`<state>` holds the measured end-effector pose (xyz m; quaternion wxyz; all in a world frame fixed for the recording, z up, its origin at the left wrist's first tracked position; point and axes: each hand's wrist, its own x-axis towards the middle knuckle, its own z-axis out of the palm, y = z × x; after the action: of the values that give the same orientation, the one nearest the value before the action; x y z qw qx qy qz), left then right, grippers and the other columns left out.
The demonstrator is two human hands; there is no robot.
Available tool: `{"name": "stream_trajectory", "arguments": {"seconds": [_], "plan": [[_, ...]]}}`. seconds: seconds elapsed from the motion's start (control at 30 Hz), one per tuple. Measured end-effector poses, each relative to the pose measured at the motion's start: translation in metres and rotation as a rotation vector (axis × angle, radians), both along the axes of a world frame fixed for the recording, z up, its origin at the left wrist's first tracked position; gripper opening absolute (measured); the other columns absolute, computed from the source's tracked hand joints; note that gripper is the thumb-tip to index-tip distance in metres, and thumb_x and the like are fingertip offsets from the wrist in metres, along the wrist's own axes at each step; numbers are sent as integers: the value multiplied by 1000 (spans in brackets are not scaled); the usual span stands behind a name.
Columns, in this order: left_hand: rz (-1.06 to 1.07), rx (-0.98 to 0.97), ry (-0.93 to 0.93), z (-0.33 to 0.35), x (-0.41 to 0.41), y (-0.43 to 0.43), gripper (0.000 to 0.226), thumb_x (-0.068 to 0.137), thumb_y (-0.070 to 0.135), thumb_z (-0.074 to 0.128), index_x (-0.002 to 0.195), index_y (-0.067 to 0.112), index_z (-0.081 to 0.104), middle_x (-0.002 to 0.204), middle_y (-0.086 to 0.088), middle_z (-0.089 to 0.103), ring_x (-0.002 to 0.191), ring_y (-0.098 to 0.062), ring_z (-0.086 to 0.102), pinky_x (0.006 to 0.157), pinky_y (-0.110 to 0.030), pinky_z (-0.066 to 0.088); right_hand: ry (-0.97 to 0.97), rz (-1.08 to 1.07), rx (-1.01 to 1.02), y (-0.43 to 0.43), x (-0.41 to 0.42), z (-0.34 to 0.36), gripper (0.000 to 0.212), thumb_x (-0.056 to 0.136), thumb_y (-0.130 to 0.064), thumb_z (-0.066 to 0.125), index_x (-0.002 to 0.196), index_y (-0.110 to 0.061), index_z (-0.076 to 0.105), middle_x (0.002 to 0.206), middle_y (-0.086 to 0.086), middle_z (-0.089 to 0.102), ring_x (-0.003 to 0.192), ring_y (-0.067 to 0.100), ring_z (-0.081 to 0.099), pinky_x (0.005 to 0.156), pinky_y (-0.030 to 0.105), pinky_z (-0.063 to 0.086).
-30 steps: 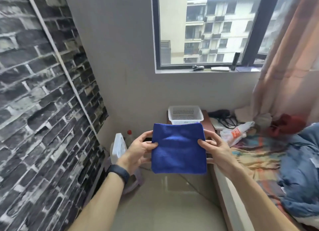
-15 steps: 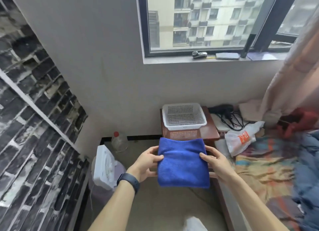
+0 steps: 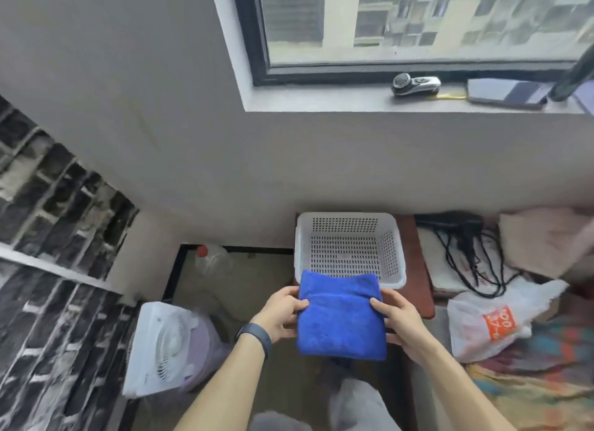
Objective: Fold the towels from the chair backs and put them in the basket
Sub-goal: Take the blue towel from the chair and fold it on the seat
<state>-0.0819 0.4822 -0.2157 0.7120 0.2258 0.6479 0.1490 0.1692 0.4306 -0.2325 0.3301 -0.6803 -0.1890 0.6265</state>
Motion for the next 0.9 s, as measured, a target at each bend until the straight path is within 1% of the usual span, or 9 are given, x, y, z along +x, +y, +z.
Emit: {"name": "stream_trajectory", "arguments": {"seconds": [0.17,0.27,0.33,0.4,0.47,0.6,0.67,0.77,0.9], "plan": [[67,-3,58,-26,34,80,33,93,9,54,121,26,59,110,0,72,97,-21,70,67,-36,57,-56,-12,-36,95,24,-36,24,93,-21,71,114,-31,65,93,0,79,78,18,76,54,31,56],[70,56,148,-57,48,122,30,93,7,55,121,19,58,104,-3,71,81,-21,69,62,-33,55,-89,1,-29,141,30,-68,26,94,-21,70,117,-31,63,104,-3,75,87,16,74,57,30,57],[15,109,227,-81,54,144,33,92,7,57,123,16,58,99,-3,70,78,-21,67,68,-34,57,-104,11,-47,163,31,-91,24,95,-23,68,115,-36,61,106,-6,72,88,14,73,55,31,56],[-26,111,268,-102,58,158,38,91,11,58,129,15,55,106,-3,69,91,-23,68,84,-42,58,-116,5,-69,179,32,-114,24,96,-23,67,113,-38,61,104,-8,72,86,14,73,52,30,56],[-41,86,260,-118,59,166,45,91,16,58,135,17,50,114,-3,66,98,-24,68,89,-44,56,-119,-19,-92,189,33,-135,22,96,-20,66,109,-38,62,105,-6,72,89,17,72,55,31,58],[-3,63,190,-131,61,177,61,92,17,59,149,19,36,129,0,57,114,-22,60,100,-43,50,-136,-8,-121,201,28,-171,33,97,-18,65,127,-30,58,113,0,70,100,24,69,83,49,61],[-27,74,169,-132,62,176,67,94,19,58,153,22,27,145,1,47,126,-21,52,105,-37,45,-172,11,-145,205,23,-181,42,97,-19,65,137,-26,54,113,0,69,102,26,68,89,54,58],[-153,154,263,-129,70,164,63,96,20,53,153,26,26,155,1,33,120,-13,54,88,-17,46,-238,37,-146,210,18,-189,45,97,-19,63,141,-22,51,124,8,67,109,31,66,94,54,56],[-436,404,525,-136,88,151,59,95,22,49,150,26,29,157,0,29,142,-20,31,113,-35,35,-334,61,-138,208,14,-185,41,97,-25,62,137,-22,52,127,7,66,106,25,65,85,40,57]]}}
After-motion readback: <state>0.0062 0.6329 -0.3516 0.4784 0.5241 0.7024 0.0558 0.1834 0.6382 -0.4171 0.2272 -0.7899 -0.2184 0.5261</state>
